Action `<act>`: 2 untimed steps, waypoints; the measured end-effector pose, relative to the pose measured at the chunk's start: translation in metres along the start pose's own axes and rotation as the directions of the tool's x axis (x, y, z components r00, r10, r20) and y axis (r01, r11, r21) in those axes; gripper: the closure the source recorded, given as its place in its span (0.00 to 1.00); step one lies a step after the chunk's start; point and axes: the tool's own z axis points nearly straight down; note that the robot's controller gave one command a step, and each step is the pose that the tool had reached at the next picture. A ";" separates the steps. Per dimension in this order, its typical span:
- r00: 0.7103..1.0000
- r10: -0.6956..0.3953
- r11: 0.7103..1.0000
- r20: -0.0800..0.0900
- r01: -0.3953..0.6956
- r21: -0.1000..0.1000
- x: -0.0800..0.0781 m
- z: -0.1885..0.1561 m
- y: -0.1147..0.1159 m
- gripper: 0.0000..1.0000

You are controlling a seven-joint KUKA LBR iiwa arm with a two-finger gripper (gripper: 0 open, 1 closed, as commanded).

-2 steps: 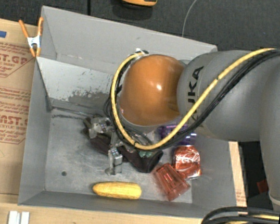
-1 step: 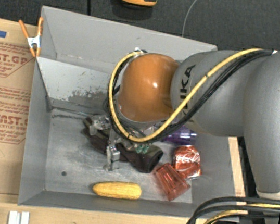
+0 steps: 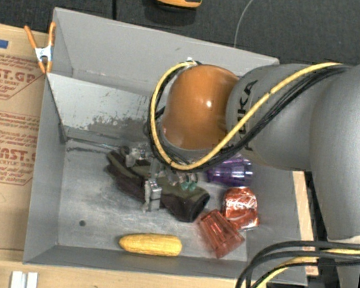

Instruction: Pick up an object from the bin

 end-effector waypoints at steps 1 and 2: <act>1.000 -0.025 1.000 0.000 0.025 0.001 -0.002 0.027 -0.010 0.00; 0.926 0.378 0.926 0.003 -0.378 0.000 0.022 0.050 -0.013 1.00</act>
Offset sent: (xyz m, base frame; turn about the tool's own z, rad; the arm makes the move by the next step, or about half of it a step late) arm -0.0187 -0.0205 -0.0509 0.3885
